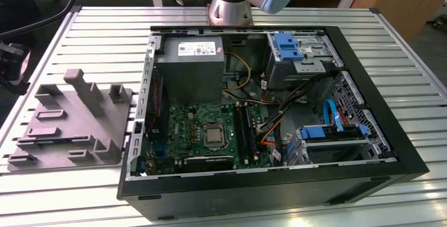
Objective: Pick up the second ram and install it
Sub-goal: 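Reach for the second ram, then pick up the second ram and move it above second insertion slot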
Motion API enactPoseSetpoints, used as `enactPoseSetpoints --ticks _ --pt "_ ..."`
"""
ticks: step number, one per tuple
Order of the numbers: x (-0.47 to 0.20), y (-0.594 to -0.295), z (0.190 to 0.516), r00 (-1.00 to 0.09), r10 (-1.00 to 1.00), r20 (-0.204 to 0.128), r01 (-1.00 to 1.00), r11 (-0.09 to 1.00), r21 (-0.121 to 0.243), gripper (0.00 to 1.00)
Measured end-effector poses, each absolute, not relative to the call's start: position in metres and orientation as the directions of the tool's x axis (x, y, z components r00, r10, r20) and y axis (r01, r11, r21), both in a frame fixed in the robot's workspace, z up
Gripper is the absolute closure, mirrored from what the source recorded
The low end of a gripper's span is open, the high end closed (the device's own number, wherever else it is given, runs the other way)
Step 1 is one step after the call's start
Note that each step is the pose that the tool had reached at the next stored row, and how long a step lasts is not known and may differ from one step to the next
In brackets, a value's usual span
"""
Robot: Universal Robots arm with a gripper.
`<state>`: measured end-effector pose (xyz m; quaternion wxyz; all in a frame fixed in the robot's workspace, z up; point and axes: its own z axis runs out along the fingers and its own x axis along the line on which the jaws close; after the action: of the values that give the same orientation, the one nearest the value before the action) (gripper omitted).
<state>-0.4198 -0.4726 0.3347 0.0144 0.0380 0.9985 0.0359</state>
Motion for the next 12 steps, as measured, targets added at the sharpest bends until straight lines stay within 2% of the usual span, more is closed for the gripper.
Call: enactPoseSetpoints --ticks 12 --pt "-0.4208 -0.4734 0.3335 -0.997 0.077 -0.026 0.075 0.995 0.073 0.90"
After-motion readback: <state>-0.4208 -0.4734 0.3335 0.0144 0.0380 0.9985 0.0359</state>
